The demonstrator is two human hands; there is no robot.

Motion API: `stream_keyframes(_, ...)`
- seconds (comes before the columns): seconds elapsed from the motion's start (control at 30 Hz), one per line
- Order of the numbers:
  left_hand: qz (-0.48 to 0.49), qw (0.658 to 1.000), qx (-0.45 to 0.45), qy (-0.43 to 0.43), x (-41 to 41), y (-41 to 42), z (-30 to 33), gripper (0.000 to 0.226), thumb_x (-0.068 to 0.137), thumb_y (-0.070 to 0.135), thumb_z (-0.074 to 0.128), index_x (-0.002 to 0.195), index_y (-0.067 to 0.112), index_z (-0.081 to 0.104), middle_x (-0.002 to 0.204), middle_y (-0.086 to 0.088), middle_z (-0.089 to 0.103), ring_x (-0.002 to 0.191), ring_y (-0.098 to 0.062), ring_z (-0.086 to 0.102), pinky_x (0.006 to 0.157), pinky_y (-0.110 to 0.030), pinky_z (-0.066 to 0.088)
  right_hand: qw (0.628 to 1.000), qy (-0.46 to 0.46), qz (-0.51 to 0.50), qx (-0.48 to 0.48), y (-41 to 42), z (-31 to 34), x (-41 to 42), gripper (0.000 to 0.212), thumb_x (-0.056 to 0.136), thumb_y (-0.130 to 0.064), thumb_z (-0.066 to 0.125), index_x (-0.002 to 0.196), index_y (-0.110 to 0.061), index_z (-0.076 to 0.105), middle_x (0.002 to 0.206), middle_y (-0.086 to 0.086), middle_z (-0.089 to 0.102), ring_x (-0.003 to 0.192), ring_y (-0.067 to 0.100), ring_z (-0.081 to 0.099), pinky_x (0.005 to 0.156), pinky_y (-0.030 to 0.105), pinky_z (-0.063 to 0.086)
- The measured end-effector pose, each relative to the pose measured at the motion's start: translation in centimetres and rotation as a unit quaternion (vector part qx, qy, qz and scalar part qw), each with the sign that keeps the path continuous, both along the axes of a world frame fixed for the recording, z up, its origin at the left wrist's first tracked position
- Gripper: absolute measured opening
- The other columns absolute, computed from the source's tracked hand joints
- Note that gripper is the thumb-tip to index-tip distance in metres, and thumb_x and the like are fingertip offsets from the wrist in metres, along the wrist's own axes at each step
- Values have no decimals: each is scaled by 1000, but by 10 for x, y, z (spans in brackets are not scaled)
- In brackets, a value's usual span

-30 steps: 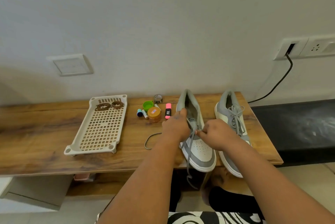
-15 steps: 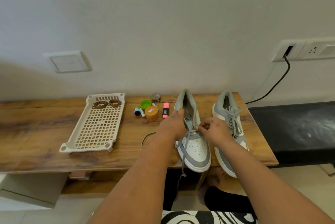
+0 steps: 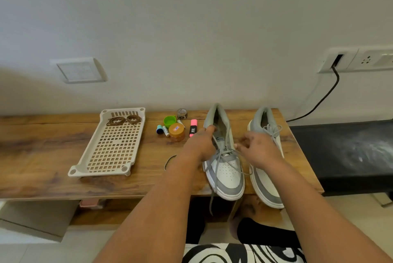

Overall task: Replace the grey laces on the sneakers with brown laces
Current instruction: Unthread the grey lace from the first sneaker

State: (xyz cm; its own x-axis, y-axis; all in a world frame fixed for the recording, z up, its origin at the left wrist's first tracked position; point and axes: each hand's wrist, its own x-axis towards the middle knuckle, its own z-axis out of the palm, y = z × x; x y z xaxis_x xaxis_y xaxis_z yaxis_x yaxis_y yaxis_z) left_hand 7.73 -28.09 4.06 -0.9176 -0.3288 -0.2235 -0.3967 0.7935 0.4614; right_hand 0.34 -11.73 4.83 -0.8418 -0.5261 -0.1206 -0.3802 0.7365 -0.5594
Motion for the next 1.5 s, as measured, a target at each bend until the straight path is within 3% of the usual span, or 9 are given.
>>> stream_keyframes(0.17, 3, 1000, 6, -7, 0, 1, 0, 65, 91, 4, 49, 150, 21, 27, 144, -14, 40, 121, -35, 51, 93, -42, 46, 998, -39, 17, -46, -10, -10, 1, 4, 88, -16, 71, 86, -19, 70, 69, -9, 59, 70, 9, 58, 58, 16, 38)
stream_keyframes(0.3, 3, 1000, 6, -10, 0, -1, -1, 65, 91, 5, 49, 150, 24, 27, 144, -14, 41, 118, -34, 52, 96, -45, 49, 917, -51, 88, 385, 0, 22, -6, 29, 88, -17, 68, 115, -7, 64, 95, 4, 60, 99, 22, 63, 87, 30, 52)
stream_keyframes(0.4, 4, 1000, 8, -6, -1, 0, -1, 64, 92, 6, 49, 149, 24, 28, 143, -12, 42, 119, -33, 53, 97, -45, 49, 869, -77, 88, 480, 5, 31, 5, 38, 88, -16, 68, 123, -5, 59, 99, 8, 59, 105, 23, 65, 91, 33, 53)
stream_keyframes(0.57, 2, 1000, 4, -3, -1, -1, -3, 65, 90, 3, 49, 149, 22, 28, 143, -13, 42, 119, -33, 52, 96, -43, 49, 990, 54, 30, 127, -9, 2, 5, 22, 95, -22, 56, 115, -16, 63, 108, 4, 66, 95, 24, 62, 82, 35, 52)
stream_keyframes(0.73, -2, 1000, 4, -8, -2, -2, -4, 65, 90, 7, 52, 149, 21, 29, 143, -14, 41, 120, -35, 52, 98, -46, 48, 999, 1, 31, -23, -13, -14, 5, 5, 92, -18, 65, 96, -19, 66, 90, 2, 66, 86, 20, 62, 79, 33, 52)
stream_keyframes(0.97, -3, 1000, 3, -13, -4, -2, -5, 68, 90, 9, 55, 149, 24, 27, 143, -12, 42, 120, -32, 53, 98, -45, 49, 831, -50, 140, 535, 6, 36, 10, 41, 87, -15, 67, 125, -6, 56, 122, 9, 60, 98, 23, 60, 81, 31, 48)
stream_keyframes(1.13, 1, 1000, -3, -6, -4, -2, -7, 69, 90, 8, 54, 151, 23, 25, 144, -12, 41, 119, -32, 53, 98, -42, 49, 988, 31, 44, 146, -10, 3, 8, 22, 96, -31, 56, 112, -16, 60, 107, 4, 64, 96, 23, 61, 79, 32, 48)
stream_keyframes(1.27, 3, 1000, -6, -5, -4, -1, -7, 68, 90, 7, 54, 150, 23, 27, 142, -13, 42, 117, -32, 54, 96, -44, 50, 999, -10, 33, -15, -18, -10, 10, 6, 93, -20, 62, 88, -19, 62, 89, 2, 64, 83, 20, 60, 76, 33, 52)
stream_keyframes(1.5, -4, 1000, -1, -11, -4, -2, -5, 67, 90, 6, 54, 149, 23, 28, 142, -12, 43, 117, -32, 54, 96, -44, 51, 871, -182, 110, 444, 6, 39, 10, 22, 93, -9, 62, 113, -1, 67, 71, 3, 62, 67, 14, 60, 85, 29, 54)
